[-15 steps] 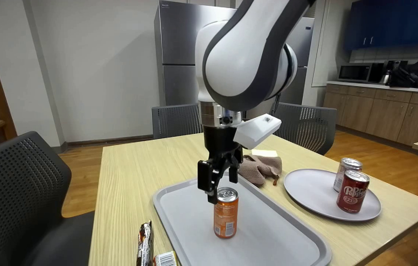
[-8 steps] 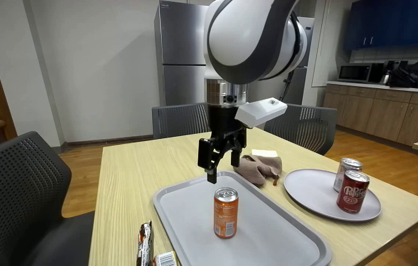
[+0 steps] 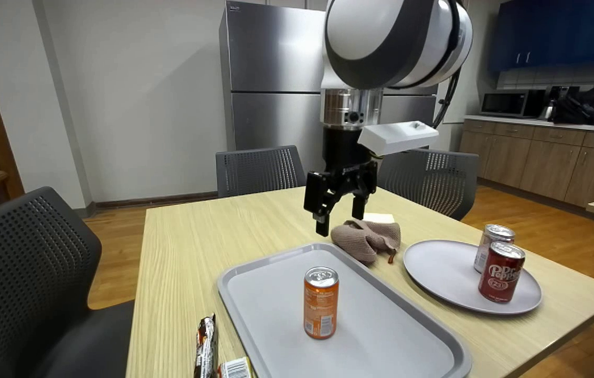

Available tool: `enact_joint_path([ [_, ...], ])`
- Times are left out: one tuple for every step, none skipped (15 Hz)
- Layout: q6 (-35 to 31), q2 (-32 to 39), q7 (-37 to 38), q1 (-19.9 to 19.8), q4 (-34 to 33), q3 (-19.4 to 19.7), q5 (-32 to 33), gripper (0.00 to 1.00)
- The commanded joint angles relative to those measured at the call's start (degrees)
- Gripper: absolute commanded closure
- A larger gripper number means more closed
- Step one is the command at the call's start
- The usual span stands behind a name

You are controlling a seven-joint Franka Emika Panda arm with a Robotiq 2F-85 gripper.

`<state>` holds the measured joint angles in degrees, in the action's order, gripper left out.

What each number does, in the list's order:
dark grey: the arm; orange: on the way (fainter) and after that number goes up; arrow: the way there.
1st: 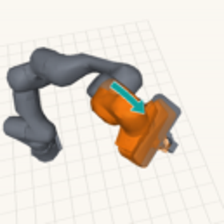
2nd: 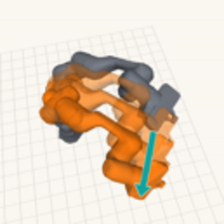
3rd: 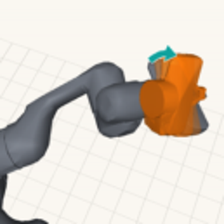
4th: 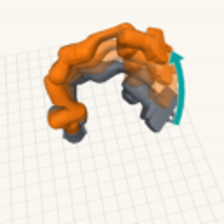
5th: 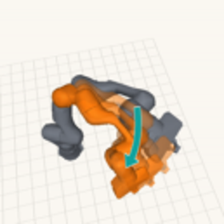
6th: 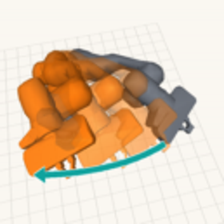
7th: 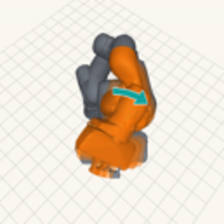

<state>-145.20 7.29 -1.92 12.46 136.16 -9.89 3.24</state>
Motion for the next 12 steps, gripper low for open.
enact_joint_path([
  [0.4, -4.6, 0.0, -2.1, 3.8, 0.6, -2.0, 0.0],
  [0.3, -5.3, 0.4, -2.5, 4.6, 1.1, -2.1, 0.0],
  [0.2, -6.0, 0.4, -3.0, 5.3, 1.6, -2.2, 0.0],
  [0.0, -6.9, 0.8, -3.6, 6.2, 2.2, -2.0, 0.0],
  [0.0, -7.8, 1.1, -4.1, 7.0, 2.8, -1.7, 0.0],
  [-0.2, -8.6, 1.5, -4.6, 7.7, 3.6, -1.0, 0.0],
  [-0.1, -9.3, 1.7, -5.2, 8.3, 4.2, -0.9, 0.0],
  [0.1, -10.2, 1.7, -5.8, 9.1, 4.8, -1.0, 0.0],
  [0.3, -11.1, 1.9, -6.4, 9.8, 5.5, -0.9, 0.0],
  [0.2, -12.0, 2.1, -7.1, 10.8, 6.1, -0.7, 0.0],
  [0.4, -12.7, 2.3, -7.7, 11.4, 6.7, -0.6, 0.0],
  [0.4, -13.6, 2.6, -8.4, 12.3, 7.3, -0.4, 0.0],
])
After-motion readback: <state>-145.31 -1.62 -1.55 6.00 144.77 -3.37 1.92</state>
